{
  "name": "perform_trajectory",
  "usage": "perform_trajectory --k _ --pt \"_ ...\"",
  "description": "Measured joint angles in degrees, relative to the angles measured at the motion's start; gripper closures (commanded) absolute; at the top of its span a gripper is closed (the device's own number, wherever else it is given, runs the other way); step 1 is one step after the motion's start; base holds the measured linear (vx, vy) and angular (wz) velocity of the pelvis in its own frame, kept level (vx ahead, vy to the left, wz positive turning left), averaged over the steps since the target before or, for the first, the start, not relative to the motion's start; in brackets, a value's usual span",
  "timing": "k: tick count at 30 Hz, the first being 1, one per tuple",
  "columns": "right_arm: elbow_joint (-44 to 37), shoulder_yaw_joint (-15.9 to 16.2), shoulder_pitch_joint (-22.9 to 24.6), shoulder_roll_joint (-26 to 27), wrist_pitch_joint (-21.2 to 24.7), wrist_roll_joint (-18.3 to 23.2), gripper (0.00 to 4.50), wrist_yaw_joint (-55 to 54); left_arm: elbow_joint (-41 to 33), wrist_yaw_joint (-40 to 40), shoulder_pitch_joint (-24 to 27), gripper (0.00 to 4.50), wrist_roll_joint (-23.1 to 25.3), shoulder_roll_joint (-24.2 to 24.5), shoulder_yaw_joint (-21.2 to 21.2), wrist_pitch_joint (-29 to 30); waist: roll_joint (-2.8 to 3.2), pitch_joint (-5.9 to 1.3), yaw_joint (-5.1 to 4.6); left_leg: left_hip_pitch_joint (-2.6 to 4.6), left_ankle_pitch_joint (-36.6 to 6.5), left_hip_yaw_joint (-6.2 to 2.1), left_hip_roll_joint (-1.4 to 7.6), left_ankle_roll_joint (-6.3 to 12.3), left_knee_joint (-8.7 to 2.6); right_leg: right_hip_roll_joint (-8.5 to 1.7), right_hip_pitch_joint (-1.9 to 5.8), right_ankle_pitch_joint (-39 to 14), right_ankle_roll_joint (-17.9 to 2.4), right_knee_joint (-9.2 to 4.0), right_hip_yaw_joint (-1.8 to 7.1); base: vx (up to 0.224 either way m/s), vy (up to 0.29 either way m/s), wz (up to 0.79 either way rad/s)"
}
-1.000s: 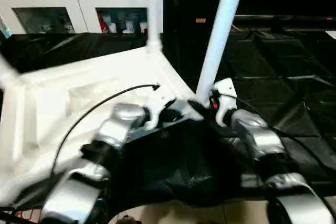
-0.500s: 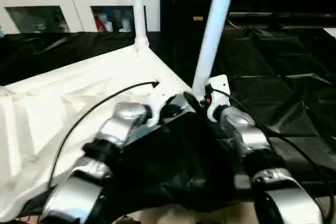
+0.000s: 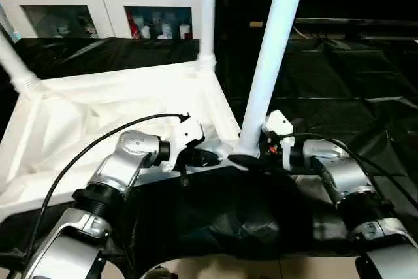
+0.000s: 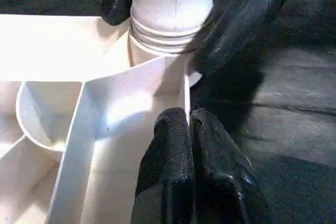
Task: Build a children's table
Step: Rotate leg to tighten
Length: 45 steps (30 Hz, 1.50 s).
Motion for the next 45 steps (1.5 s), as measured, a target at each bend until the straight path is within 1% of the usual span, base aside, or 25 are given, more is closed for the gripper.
perform_trajectory --k 1,3,5,7,8,9,13,16,19,20,21,22,24,26,30,32,33,34,36,39,40,41,42,45 --pt "-0.1 0.1 0.0 -0.2 0.1 0.2 0.83 0.7 -0.1 -0.4 0.0 4.5 -0.1 0.2 -0.1 0.0 0.0 0.0 0.04 0.0 0.0 0.0 0.0 0.0 0.01 0.0 0.0 0.0 0.0 0.0 0.0 0.0 0.0 0.0" --pt "-0.8 0.2 0.1 -0.5 1.2 0.4 0.83 2.7 -0.8 -1.9 0.2 4.5 -0.4 1.1 -0.7 0.0 0.0 0.0 0.07 0.01 0.0 -0.01 0.0 0.0 -0.01 0.0 0.0 0.0 0.0 0.01 0.0 0.0 0.0 0.0" --pt "-1.5 0.3 0.4 -0.7 2.1 0.9 1.1 4.0 -1.2 -3.0 0.4 4.5 -0.5 1.4 -0.8 0.0 0.0 0.0 0.19 0.02 0.0 -0.01 0.01 0.0 -0.03 0.0 0.0 0.0 0.0 0.02 -0.01 0.0 0.0 0.0" --pt "-2.1 0.3 0.6 -0.9 2.8 1.3 1.22 5.0 -1.7 -4.0 0.7 4.5 -0.6 1.8 -0.8 0.2 0.0 0.0 0.3 0.01 0.0 -0.01 0.01 0.0 -0.02 0.0 0.0 0.0 0.0 0.02 -0.01 0.0 0.0 0.0" --pt "-2.4 0.3 0.6 -1.0 3.2 1.5 1.41 5.4 -2.1 -4.3 0.9 4.5 -0.7 1.9 -0.8 0.4 0.0 0.0 0.34 0.01 0.0 -0.02 0.01 0.0 -0.01 0.0 0.0 0.0 0.0 0.02 0.0 0.0 0.0 0.0" --pt "-2.5 0.4 0.8 -1.1 3.4 1.7 1.41 5.7 -2.4 -4.5 1.2 4.5 -0.8 2.0 -0.8 0.4 -0.01 0.0 0.38 0.01 0.0 -0.01 0.01 0.0 0.0 0.0 0.0 0.0 0.0 0.01 0.0 0.0 0.0 0.0" --pt "-3.6 0.4 1.8 -1.1 3.6 1.9 1.74 5.6 -2.7 -5.0 1.5 4.5 -0.8 2.1 -0.8 0.7 -0.01 0.0 0.49 0.01 0.0 -0.01 0.0 0.0 -0.01 0.0 0.0 0.0 0.0 0.01 0.01 0.0 0.0 0.0" --pt "-4.5 0.1 2.7 -0.5 4.1 1.9 1.82 4.9 -2.5 -3.9 1.5 4.5 -0.8 1.5 -0.8 1.2 -0.01 0.0 0.77 0.02 0.0 -0.01 0.0 0.0 -0.01 0.0 0.0 0.0 0.0 0.01 0.01 0.0 0.0 0.0" --pt "-4.3 -1.3 2.7 0.5 5.3 1.7 1.85 0.2 -1.4 -0.4 1.3 4.5 -0.5 -0.2 0.1 1.4 -0.03 -0.01 0.7 0.1 0.0 -0.02 -0.01 -0.01 0.0 -0.01 0.06 0.0 0.0 0.03 0.02 0.0 0.0 0.0" --pt "-3.7 -2.2 2.6 1.5 5.7 1.4 1.85 -2.5 -0.4 1.2 0.9 4.5 -0.3 -0.9 0.5 1.4 -0.05 -0.02 0.6 0.15 0.0 -0.02 -0.01 -0.01 0.0 0.0 0.08 0.0 -0.1 0.05 0.03 0.0 0.0 0.0" --pt "-2.8 -3.1 2.1 2.7 5.7 1.2 1.85 -5.9 0.8 3.2 0.2 4.5 -0.1 -1.7 0.7 1.5 -0.08 -0.03 0.42 0.19 0.0 -0.04 -0.01 -0.02 -0.01 0.0 0.1 0.1 -0.1 0.06 0.03 0.0 0.0 0.0" --pt "-0.9 -4.9 1.1 5.2 5.7 0.6 1.86 -11.8 2.6 6.5 -0.9 4.5 0.7 -3.1 1.5 1.9 -0.09 -0.03 0.12 0.23 0.0 -0.04 -0.02 -0.03 -0.02 0.0 0.1 0.1 -0.2 0.07 0.02 0.0 0.0 0.0" --pt "1.0 -6.7 -0.1 7.8 5.7 0.1 1.86 -19.6 4.6 10.9 -2.2 4.5 1.2 -5.1 2.0 2.5 -0.09 -0.03 -0.47 0.24 0.0 -0.07 -0.04 -0.03 -0.08 0.0 0.09 0.1 0.0 0.05 0.03 0.0 0.0 0.0" --pt "2.7 -8.3 -1.2 10.3 5.6 -0.2 1.86 -27.0 6.5 15.1 -3.2 4.5 1.7 -7.1 2.7 2.6 -0.09 -0.03 -0.68 0.26 0.0 -0.08 -0.04 -0.03 -0.07 0.0 0.1 0.1 0.0 0.06 0.03 0.0 0.0 0.0" --pt "5.6 -11.0 -3.6 14.7 4.9 -1.1 1.86 -40.0 9.4 21.7 -5.4 4.5 2.9 -10.2 3.2 2.8 -0.08 -0.03 -0.66 0.24 0.0 -0.07 -0.04 -0.04 -0.21 0.01 0.06 0.1 0.0 0.02 0.03 0.0 0.0 0.0" --pt "7.5 -11.1 -4.1 16.1 1.9 -2.4 1.86 -43.7 9.9 22.9 -5.6 4.5 3.0 -10.9 3.8 2.7 -0.08 -0.03 -0.72 0.23 0.0 -0.07 -0.05 -0.05 -0.25 0.01 0.04 0.1 -0.1 0.01 0.03 0.0 0.0 0.0" --pt "8.1 -11.1 -4.1 16.3 0.2 -2.6 1.86 -44.0 9.9 23.0 -5.6 4.5 3.0 -10.9 3.9 2.7 -0.06 -0.04 -0.68 0.22 0.0 -0.06 -0.05 -0.05 -0.3 0.01 0.04 0.1 0.0 -0.02 0.03 0.0 0.0 0.0" --pt "8.4 -11.1 -4.1 16.3 -0.3 -2.6 1.86 -43.7 9.8 22.8 -5.6 4.5 3.0 -10.9 3.9 2.6 -0.06 -0.04 -0.66 0.22 0.0 -0.06 -0.06 -0.05 -0.31 0.01 0.04 0.0 0.1 -0.02 0.03 0.0 0.0 0.0" --pt "8.3 -11.7 -4.1 16.3 -0.2 -2.0 1.17 -42.0 9.8 21.8 -5.6 4.5 3.1 -10.4 3.8 2.3 -0.06 -0.04 -0.71 0.22 0.0 -0.06 -0.05 -0.05 -0.32 0.01 0.04 0.0 0.1 -0.03 0.03 0.0 0.0 0.0" --pt "7.9 -11.9 -4.0 15.6 0.4 -1.5 1.1 -37.8 9.7 20.3 -5.6 4.5 3.0 -9.6 3.7 1.9 -0.07 -0.03 -0.94 0.22 0.0 -0.06 -0.04 -0.04 -0.33 0.04 0.02 0.0 0.1 -0.04 0.03 0.0 0.0 0.0" --pt "7.9 -11.9 -4.0 15.3 0.6 -1.5 0.8 -36.5 9.7 19.8 -5.6 4.5 3.0 -9.4 3.7 1.8 -0.08 -0.03 -0.98 0.22 0.0 -0.06 -0.03 -0.04 -0.33 0.04 0.02 0.0 0.1 -0.04 0.03 0.0 0.0 0.0" --pt "7.9 -11.8 -4.0 14.9 0.6 -1.5 0.8 -35.5 9.7 19.4 -5.6 4.5 3.0 -9.2 3.6 1.8 -0.07 -0.03 -0.98 0.22 0.0 -0.06 -0.03 -0.05 -0.34 0.04 0.02 0.0 0.1 -0.04 0.03 0.0 0.0 0.0" --pt "7.9 -11.0 -4.0 14.0 0.6 -1.5 0.68 -33.5 9.6 18.7 -5.6 4.5 3.0 -8.9 3.6 1.8 -0.08 -0.03 -0.96 0.21 0.0 -0.05 -0.03 -0.04 -0.34 0.04 0.02 0.0 0.1 -0.04 0.02 0.0 0.0 0.0" --pt "7.1 -8.1 -3.6 10.3 0.6 -1.8 0.68 -24.9 8.2 15.8 -5.2 4.5 3.0 -6.9 2.6 1.8 -0.1 -0.01 -0.92 0.21 0.0 -0.05 -0.03 -0.04 -0.33 0.04 0.02 0.0 0.1 -0.03 0.02 0.0 0.0 0.0"
